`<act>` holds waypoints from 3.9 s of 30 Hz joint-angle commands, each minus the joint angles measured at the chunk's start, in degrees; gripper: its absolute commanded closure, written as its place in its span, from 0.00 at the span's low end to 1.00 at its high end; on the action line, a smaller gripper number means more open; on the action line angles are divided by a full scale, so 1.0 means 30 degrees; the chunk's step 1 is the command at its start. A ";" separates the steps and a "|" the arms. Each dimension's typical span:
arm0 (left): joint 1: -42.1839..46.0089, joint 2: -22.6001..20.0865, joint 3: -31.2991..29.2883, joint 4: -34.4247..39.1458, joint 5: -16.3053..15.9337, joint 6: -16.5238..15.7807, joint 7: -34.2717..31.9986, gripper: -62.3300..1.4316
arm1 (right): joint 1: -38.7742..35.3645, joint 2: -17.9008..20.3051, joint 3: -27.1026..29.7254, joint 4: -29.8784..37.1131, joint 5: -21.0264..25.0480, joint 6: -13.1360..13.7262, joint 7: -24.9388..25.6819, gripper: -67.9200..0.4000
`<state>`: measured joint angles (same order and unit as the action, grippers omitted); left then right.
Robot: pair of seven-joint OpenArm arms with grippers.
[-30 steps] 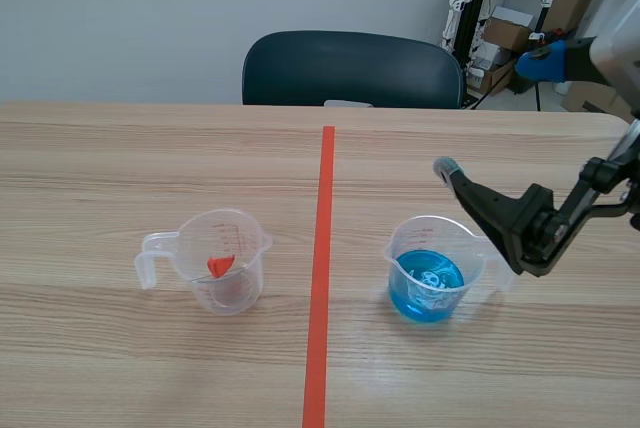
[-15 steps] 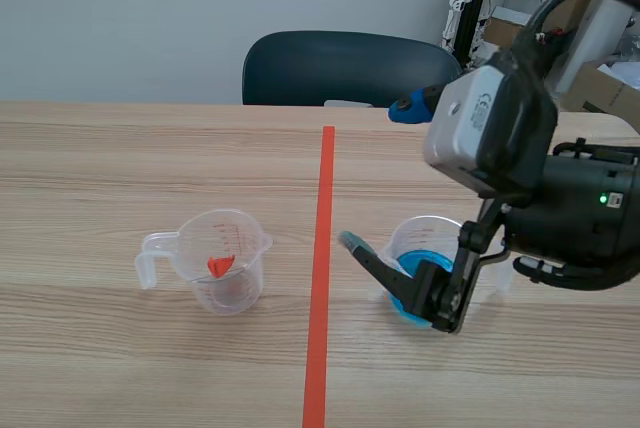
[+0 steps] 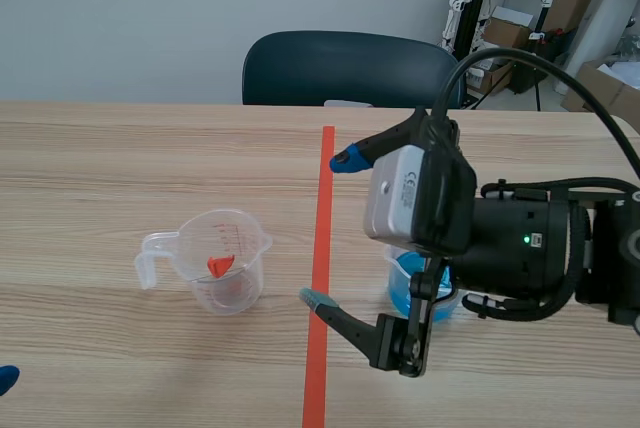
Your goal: Do the redox reaction experiment. lift the metal plate out of the left beaker
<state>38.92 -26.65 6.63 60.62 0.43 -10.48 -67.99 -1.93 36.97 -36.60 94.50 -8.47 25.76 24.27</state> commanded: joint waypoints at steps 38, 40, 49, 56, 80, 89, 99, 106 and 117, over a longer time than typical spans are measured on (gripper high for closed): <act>-0.0546 0.0408 -0.0087 0.0357 -0.1785 0.0277 -0.0401 0.00 | 0.3767 -0.2667 -0.4983 -0.2346 -0.3133 -0.0211 0.2040 0.31; -0.0546 0.0408 -0.0087 0.0357 -0.1785 0.0233 -0.0401 0.00 | 0.3767 -0.2761 -0.4991 -0.2346 -0.3133 -0.0197 0.2040 0.34; -0.0539 0.0408 -0.0087 0.0357 -0.1785 0.0233 -0.0401 0.00 | 0.3774 -0.3177 -0.5319 -0.2346 -0.3308 -0.0197 0.2047 0.42; -0.0539 0.0401 -0.0087 0.0357 -0.1785 0.0233 -0.0408 0.00 | 0.3774 -0.3439 -0.6076 -0.2346 -0.3993 -0.0204 0.1982 0.42; -0.0546 0.0408 -0.0087 0.0357 -0.1785 0.0240 -0.0554 0.00 | 0.4146 -0.3053 -0.6033 -0.2346 -0.3971 -0.2455 0.1530 0.99; -0.0546 0.0408 -0.0087 0.0357 -0.1785 0.0240 -0.0554 0.00 | 0.4146 -0.3060 -0.5683 -0.2346 -0.2135 -0.3024 0.1399 0.99; -0.0546 0.0408 -0.0087 0.0364 -0.1785 0.0240 -0.0554 0.00 | 0.4255 -0.3067 -0.5173 -0.2346 0.2404 -0.2630 0.0277 0.99; -0.0546 0.0401 -0.0087 0.0364 -0.1785 0.0240 -0.0539 0.00 | 0.4830 -0.3082 -0.5173 -0.2346 0.6892 -0.2062 -0.1253 0.99; -0.0546 0.0401 -0.0087 0.0364 -0.1778 0.0240 -0.0546 0.00 | 0.5574 -0.3082 -0.5173 -0.2346 1.3019 -0.1647 -0.3927 0.99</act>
<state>37.15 -25.71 6.57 60.73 -4.58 -9.63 -68.84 13.47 27.46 -52.47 86.87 29.76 20.49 12.12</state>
